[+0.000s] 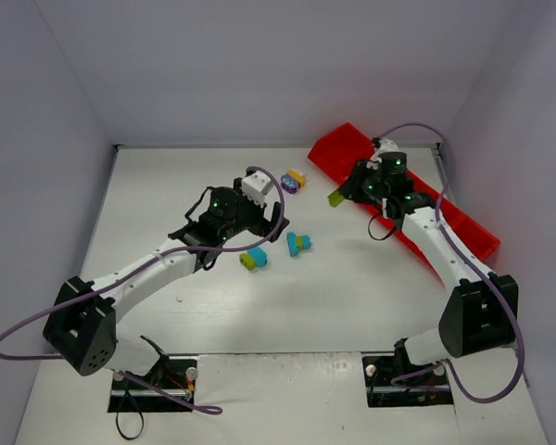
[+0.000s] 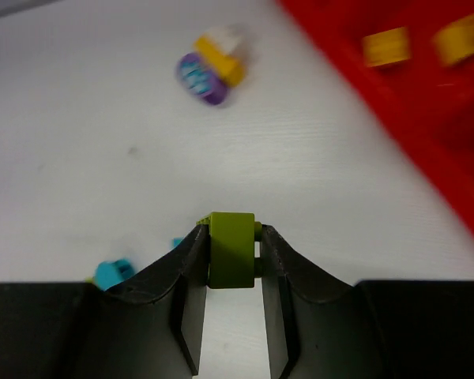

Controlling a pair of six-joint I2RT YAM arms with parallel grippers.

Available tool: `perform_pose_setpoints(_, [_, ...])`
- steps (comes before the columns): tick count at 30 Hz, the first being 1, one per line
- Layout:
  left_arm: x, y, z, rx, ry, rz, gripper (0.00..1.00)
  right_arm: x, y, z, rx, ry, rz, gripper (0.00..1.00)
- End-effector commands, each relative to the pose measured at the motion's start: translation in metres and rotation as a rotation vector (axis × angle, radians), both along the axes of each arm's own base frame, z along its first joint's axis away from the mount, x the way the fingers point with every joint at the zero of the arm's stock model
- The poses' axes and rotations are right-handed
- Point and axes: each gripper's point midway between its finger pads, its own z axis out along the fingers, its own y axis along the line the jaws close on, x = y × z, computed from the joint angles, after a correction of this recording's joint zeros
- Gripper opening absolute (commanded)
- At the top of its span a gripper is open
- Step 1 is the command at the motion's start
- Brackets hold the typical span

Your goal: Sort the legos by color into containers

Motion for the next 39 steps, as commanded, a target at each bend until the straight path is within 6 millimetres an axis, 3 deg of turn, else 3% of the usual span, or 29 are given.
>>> perform_pose_setpoints(1, [-0.008,0.019,0.027,-0.059,0.014,0.098,0.87,0.017,-0.092,0.032,-0.192,-0.131,-0.361,0.00])
perform_pose_setpoints(2, [-0.011,0.030,0.015,-0.032,0.061,0.145,0.87,0.014,-0.125,0.025,-0.267,-0.108,-0.485,0.00])
perform_pose_setpoints(6, [-0.029,0.060,0.001,0.009,0.135,0.243,0.87,0.003,-0.194,0.021,-0.392,-0.073,-0.730,0.00])
perform_pose_setpoints(8, [-0.037,0.070,-0.012,0.031,0.176,0.272,0.87,-0.001,-0.218,0.015,-0.408,-0.041,-0.798,0.00])
perform_pose_setpoints(10, [-0.046,0.086,-0.033,0.053,0.228,0.336,0.87,-0.005,-0.255,0.003,-0.419,0.011,-0.888,0.00])
perform_pose_setpoints(11, [-0.046,0.088,-0.038,0.060,0.233,0.341,0.87,-0.004,-0.256,-0.002,-0.425,0.023,-0.888,0.00])
perform_pose_setpoints(15, [-0.057,0.094,-0.053,0.080,0.311,0.357,0.87,-0.008,-0.293,-0.024,-0.416,0.098,-0.980,0.01])
perform_pose_setpoints(23, [-0.063,0.095,-0.072,0.153,0.373,0.342,0.87,0.010,-0.302,-0.060,-0.385,0.190,-0.944,0.19])
perform_pose_setpoints(26, [-0.064,0.095,-0.076,0.190,0.374,0.321,0.87,0.011,-0.301,-0.070,-0.389,0.213,-0.931,0.33])
perform_pose_setpoints(28, [-0.065,0.093,-0.083,0.211,0.387,0.298,0.87,0.009,-0.300,-0.074,-0.382,0.224,-0.924,0.48])
perform_pose_setpoints(32, [-0.068,0.089,-0.093,0.253,0.418,0.255,0.87,0.011,-0.293,-0.065,-0.353,0.199,-0.894,0.65])
perform_pose_setpoints(37, [-0.067,0.088,-0.107,0.324,0.451,0.228,0.87,0.015,-0.271,-0.036,-0.282,0.123,-0.811,0.66])
perform_pose_setpoints(39, [-0.066,0.089,-0.111,0.353,0.448,0.217,0.87,0.018,-0.248,-0.028,-0.257,0.097,-0.738,0.66])
